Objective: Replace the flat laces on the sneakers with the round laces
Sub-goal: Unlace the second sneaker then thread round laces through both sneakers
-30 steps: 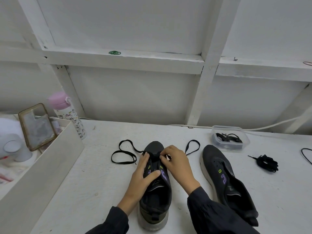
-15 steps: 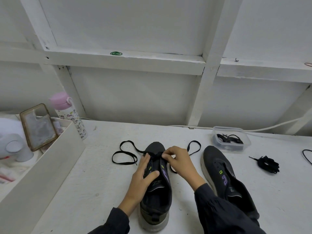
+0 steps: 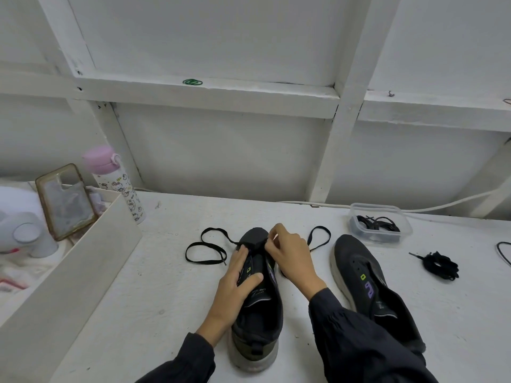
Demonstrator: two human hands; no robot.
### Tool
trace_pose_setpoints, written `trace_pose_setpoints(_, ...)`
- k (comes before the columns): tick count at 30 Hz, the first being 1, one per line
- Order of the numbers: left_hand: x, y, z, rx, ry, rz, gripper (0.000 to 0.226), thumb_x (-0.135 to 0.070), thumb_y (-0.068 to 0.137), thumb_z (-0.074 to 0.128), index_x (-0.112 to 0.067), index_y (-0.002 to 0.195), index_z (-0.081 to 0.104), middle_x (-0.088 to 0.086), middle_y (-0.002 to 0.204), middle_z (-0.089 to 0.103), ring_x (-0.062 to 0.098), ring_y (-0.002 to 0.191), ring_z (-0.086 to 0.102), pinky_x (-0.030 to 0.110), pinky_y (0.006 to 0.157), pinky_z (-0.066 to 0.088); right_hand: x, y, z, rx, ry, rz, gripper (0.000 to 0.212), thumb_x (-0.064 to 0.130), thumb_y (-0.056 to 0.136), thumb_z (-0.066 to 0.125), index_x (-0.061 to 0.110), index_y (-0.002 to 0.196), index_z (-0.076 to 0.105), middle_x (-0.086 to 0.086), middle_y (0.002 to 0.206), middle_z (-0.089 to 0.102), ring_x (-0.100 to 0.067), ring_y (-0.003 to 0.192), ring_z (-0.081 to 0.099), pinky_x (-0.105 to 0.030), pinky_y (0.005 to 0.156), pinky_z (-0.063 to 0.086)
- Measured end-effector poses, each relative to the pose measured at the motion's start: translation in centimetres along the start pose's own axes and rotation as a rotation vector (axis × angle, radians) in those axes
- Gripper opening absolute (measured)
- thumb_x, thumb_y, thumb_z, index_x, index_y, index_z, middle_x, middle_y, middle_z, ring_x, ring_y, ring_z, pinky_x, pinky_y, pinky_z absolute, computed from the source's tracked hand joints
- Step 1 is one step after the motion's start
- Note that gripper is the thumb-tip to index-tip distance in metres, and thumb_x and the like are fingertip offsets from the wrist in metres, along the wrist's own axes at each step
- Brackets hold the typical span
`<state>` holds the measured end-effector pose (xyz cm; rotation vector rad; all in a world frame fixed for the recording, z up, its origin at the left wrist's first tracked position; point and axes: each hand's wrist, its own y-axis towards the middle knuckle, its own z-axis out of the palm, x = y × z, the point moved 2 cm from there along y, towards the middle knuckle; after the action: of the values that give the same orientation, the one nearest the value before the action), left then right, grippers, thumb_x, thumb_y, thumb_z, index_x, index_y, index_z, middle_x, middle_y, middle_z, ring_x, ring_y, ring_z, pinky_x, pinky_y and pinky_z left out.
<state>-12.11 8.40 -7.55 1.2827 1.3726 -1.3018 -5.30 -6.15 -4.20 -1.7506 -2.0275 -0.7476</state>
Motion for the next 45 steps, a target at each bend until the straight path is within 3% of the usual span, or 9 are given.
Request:
trace_pose_setpoints(7,0.0,0.1,0.0,-0.004,-0.019,-0.018,0.081,-0.042,0.075,0.063,-0.028,0.149,0.032,-0.015,0.158,0.026,0.001,0.145,0.021,0.036,0.121,0.022,-1.3,0.8,-1.7,0.264,0.369,0.186,0.011,0.016,0.083,0.073,0.005,0.087,0.072,-0.007,0.078,0.071,-0.018,0.067,0.065,-0.032,0.070,0.058)
trace_pose_setpoints(14,-0.2,0.1,0.1,-0.004,-0.009,-0.016,0.082,-0.042,0.075,0.062,-0.026,0.149,0.034,-0.014,0.158,0.025,0.002,0.146,0.020,0.036,0.122,0.020,-1.4,0.7,-1.6,0.266,0.307,0.122,0.006,0.010,0.080,0.070,0.011,0.075,0.068,0.007,0.065,0.063,-0.009,0.062,0.057,-0.033,0.070,0.051)
trace_pose_setpoints(20,-0.1,0.0,0.0,-0.002,-0.005,-0.010,0.081,-0.042,0.075,0.061,-0.026,0.150,0.033,-0.015,0.157,0.026,0.002,0.146,0.017,0.036,0.122,0.019,-1.4,0.5,-0.6,0.134,0.446,0.188,0.008,0.015,0.087,0.060,0.015,0.080,0.056,-0.011,0.079,0.069,-0.027,0.073,0.066,-0.045,0.073,0.058)
trace_pose_setpoints(23,0.0,0.1,0.0,-0.002,-0.004,-0.015,0.081,-0.043,0.075,0.062,-0.026,0.149,0.033,-0.014,0.157,0.025,0.002,0.146,0.018,0.037,0.122,0.020,-1.8,0.2,-0.8,0.228,0.611,0.255,0.022,0.021,0.084,0.075,0.003,0.081,0.064,-0.005,0.073,0.065,-0.015,0.069,0.064,-0.032,0.070,0.060)
trace_pose_setpoints(25,0.0,0.2,0.0,-0.002,0.000,-0.024,0.082,-0.043,0.075,0.062,-0.026,0.150,0.033,-0.013,0.158,0.025,0.002,0.146,0.018,0.037,0.122,0.020,-2.1,-0.1,-1.1,0.265,0.618,0.254,0.028,0.021,0.080,0.080,-0.003,0.081,0.067,-0.005,0.069,0.065,-0.013,0.065,0.063,-0.024,0.066,0.056)
trace_pose_setpoints(31,0.0,0.1,0.1,0.019,0.015,-0.009,0.070,-0.029,0.090,0.065,-0.025,0.151,0.031,-0.013,0.158,0.023,0.003,0.147,0.016,0.036,0.122,0.018,-2.1,0.6,-1.3,0.230,0.539,0.243,0.015,0.018,0.084,0.072,0.005,0.077,0.067,-0.004,0.065,0.060,-0.015,0.064,0.053,-0.033,0.064,0.047)
trace_pose_setpoints(35,-0.2,0.1,0.0,0.014,0.034,-0.019,0.082,-0.044,0.076,0.060,-0.027,0.151,0.031,-0.016,0.157,0.023,0.002,0.147,0.015,0.034,0.122,0.018,-1.9,1.3,-2.1,0.072,0.676,0.315,0.018,0.017,0.088,0.068,-0.001,0.084,0.067,-0.007,0.084,0.064,-0.015,0.071,0.058,-0.028,0.060,0.050)
trace_pose_setpoints(39,-0.1,0.1,0.0,0.003,0.014,-0.014,0.082,-0.044,0.075,0.060,-0.027,0.150,0.031,-0.015,0.157,0.025,0.002,0.147,0.016,0.036,0.122,0.019,-2.0,0.5,-1.7,0.248,0.621,0.296,0.027,0.031,0.078,0.080,0.006,0.081,0.070,0.009,0.067,0.063,-0.004,0.059,0.056,-0.022,0.053,0.047)
trace_pose_setpoints(45,-0.2,0.0,0.1,0.010,0.040,-0.021,0.082,-0.045,0.075,0.059,-0.028,0.150,0.031,-0.015,0.157,0.023,0.002,0.147,0.015,0.035,0.122,0.018,-2.2,0.7,-1.9,0.250,0.563,0.240,0.018,0.013,0.082,0.076,0.011,0.068,0.065,0.005,0.061,0.059,-0.011,0.057,0.050,-0.024,0.053,0.043)
